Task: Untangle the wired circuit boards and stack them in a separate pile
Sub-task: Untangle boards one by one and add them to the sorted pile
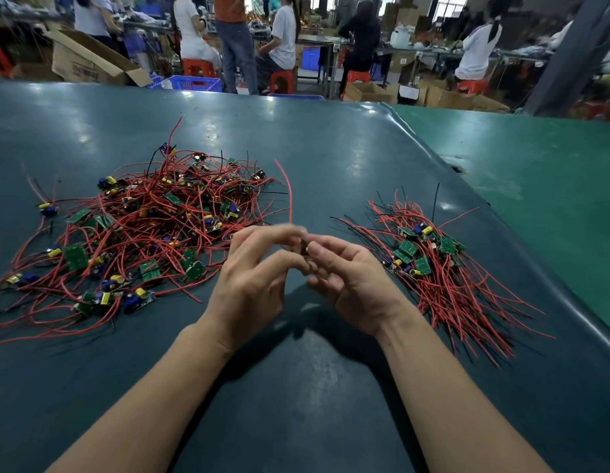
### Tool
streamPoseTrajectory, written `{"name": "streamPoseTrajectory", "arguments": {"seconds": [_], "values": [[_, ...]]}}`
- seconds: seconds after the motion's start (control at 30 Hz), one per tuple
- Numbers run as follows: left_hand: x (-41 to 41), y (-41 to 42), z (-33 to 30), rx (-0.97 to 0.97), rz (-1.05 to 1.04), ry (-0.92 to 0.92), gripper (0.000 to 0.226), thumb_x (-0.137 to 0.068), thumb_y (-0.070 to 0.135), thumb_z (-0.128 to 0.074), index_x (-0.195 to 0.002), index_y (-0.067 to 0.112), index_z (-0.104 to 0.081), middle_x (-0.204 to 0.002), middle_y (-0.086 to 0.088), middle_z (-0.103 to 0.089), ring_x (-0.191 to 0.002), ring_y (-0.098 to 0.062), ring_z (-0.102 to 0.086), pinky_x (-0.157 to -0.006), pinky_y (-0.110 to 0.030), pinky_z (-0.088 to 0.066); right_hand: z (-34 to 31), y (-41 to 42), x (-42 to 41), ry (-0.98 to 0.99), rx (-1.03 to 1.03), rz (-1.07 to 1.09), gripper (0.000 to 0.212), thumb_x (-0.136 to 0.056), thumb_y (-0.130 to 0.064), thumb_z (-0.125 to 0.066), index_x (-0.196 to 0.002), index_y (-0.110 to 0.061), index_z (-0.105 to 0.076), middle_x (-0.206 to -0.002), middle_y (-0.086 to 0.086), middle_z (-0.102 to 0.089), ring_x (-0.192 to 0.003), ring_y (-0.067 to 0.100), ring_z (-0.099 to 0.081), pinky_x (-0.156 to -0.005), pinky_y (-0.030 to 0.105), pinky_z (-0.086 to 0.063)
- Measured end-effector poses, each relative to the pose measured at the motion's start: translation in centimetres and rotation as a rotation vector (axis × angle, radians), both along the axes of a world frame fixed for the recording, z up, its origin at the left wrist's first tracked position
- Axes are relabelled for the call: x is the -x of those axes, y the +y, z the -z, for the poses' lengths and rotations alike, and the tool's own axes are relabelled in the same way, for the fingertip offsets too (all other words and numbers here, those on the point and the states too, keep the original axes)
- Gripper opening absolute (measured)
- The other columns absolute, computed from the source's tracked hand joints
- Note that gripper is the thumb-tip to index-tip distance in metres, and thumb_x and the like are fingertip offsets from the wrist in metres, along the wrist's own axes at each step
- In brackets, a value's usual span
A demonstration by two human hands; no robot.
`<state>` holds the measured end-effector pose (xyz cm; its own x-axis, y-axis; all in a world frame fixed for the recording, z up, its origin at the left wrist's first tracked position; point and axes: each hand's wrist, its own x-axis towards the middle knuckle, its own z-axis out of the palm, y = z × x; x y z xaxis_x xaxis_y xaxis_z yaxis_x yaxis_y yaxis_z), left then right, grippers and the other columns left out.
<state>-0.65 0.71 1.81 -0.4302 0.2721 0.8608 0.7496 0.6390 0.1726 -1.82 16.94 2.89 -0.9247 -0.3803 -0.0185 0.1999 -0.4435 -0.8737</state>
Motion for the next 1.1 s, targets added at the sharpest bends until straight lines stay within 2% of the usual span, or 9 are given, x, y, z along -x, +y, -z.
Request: {"name": "streamPoseTrajectory", "arguments": {"seconds": [0.1, 0.2, 0.33, 0.4, 0.5, 0.63, 0.77, 1.0, 1.1], "values": [[0.0, -0.1, -0.1, -0.015, -0.069, 0.027, 0.019, -0.088, -0.002, -0.056, -0.079, 0.006, -0.071, -0.114, -0.009, -0.066, -0.105, -0.027, -0.058, -0.092, -0.050, -0.042, -0.1, -0.3, 0.1, -0.015, 0.070, 0.030, 0.018, -0.073, -0.004, -0.069, -0.090, -0.008, -0.074, -0.087, 0.009, -0.073, -0.069, 0.015, -0.069, -0.064, 0.022, -0.057], [0.1, -0.3, 0.0, -0.023, -0.276, 0.123, 0.007, -0.084, 0.010, -0.071, -0.083, 0.015, -0.075, -0.119, -0.005, -0.063, -0.114, -0.030, -0.049, -0.094, -0.051, -0.037, -0.2, -0.5, 0.4, -0.044, 0.158, 0.100, 0.025, -0.070, 0.002, -0.067, -0.094, 0.000, -0.069, -0.087, 0.012, -0.072, -0.073, 0.018, -0.070, -0.069, 0.022, -0.058], [0.0, -0.4, 0.1, -0.118, -0.309, 0.175, 0.008, -0.083, 0.021, -0.073, -0.078, 0.015, -0.072, -0.088, 0.002, -0.065, -0.089, -0.025, -0.054, -0.079, -0.043, -0.036, -0.3, -0.4, 0.5, -0.070, 0.173, 0.122, 0.017, -0.083, 0.012, -0.058, -0.095, 0.003, -0.068, -0.087, 0.011, -0.071, -0.077, 0.018, -0.070, -0.073, 0.023, -0.059], [0.1, -0.2, 0.4, -0.151, -0.251, 0.050, 0.013, -0.086, 0.027, -0.068, -0.084, 0.014, -0.070, -0.073, 0.007, -0.062, -0.071, -0.021, -0.055, -0.073, -0.043, -0.041, -0.3, -0.5, 0.4, -0.077, 0.145, 0.126, 0.016, -0.084, 0.011, -0.058, -0.091, 0.001, -0.070, -0.087, 0.012, -0.072, -0.078, 0.020, -0.071, -0.070, 0.023, -0.059], [0.3, -0.1, 0.5, -0.369, -0.106, -0.411, 0.038, -0.086, 0.038, -0.063, -0.115, 0.014, -0.064, -0.078, 0.008, -0.060, -0.058, -0.015, -0.054, -0.062, -0.030, -0.049, -0.2, -0.8, 0.2, -0.038, 0.081, 0.137, 0.014, -0.082, 0.009, -0.062, -0.088, -0.001, -0.070, -0.085, 0.012, -0.073, -0.075, 0.019, -0.071, -0.067, 0.024, -0.058], [0.8, -0.2, 0.8, -0.382, 0.037, -0.516, 0.021, -0.086, 0.025, -0.065, -0.106, 0.020, -0.069, -0.085, 0.004, -0.065, -0.062, -0.012, -0.057, -0.059, -0.030, -0.050, 0.2, -0.9, 0.4, 0.019, -0.042, 0.212, 0.013, -0.082, 0.012, -0.064, -0.085, -0.001, -0.065, -0.080, 0.010, -0.073, -0.070, 0.018, -0.070, -0.066, 0.025, -0.059], [0.9, -0.2, 0.8, -0.528, 0.179, -0.691, 0.015, -0.086, 0.023, -0.073, -0.100, 0.020, -0.068, -0.083, 0.001, -0.071, -0.064, -0.016, -0.065, -0.062, -0.027, -0.054, 0.2, -0.9, 0.3, 0.090, -0.185, 0.248, 0.010, -0.081, 0.004, -0.070, -0.081, -0.005, -0.073, -0.078, 0.010, -0.074, -0.070, 0.017, -0.071, -0.064, 0.021, -0.057], [1.1, 0.3, 0.5, -0.725, 0.291, -0.779, 0.009, -0.085, -0.003, -0.067, -0.093, 0.001, -0.066, -0.073, 0.001, -0.073, -0.067, -0.011, -0.070, -0.064, -0.018, -0.053, -0.3, -1.0, 0.6, -0.073, -0.078, 0.447, 0.004, -0.086, -0.004, -0.070, -0.082, -0.007, -0.071, -0.074, 0.009, -0.075, -0.059, 0.017, -0.071, -0.050, 0.020, -0.053], [1.1, 0.2, 0.3, -0.780, 0.282, -0.762, 0.011, -0.084, -0.007, -0.067, -0.089, 0.003, -0.066, -0.071, 0.003, -0.073, -0.064, -0.010, -0.069, -0.064, -0.017, -0.053, -0.4, -0.9, 0.7, -0.081, -0.093, 0.538, 0.012, -0.086, -0.009, -0.071, -0.075, -0.010, -0.069, -0.067, 0.006, -0.073, -0.059, 0.014, -0.071, -0.046, 0.020, -0.051]]}}
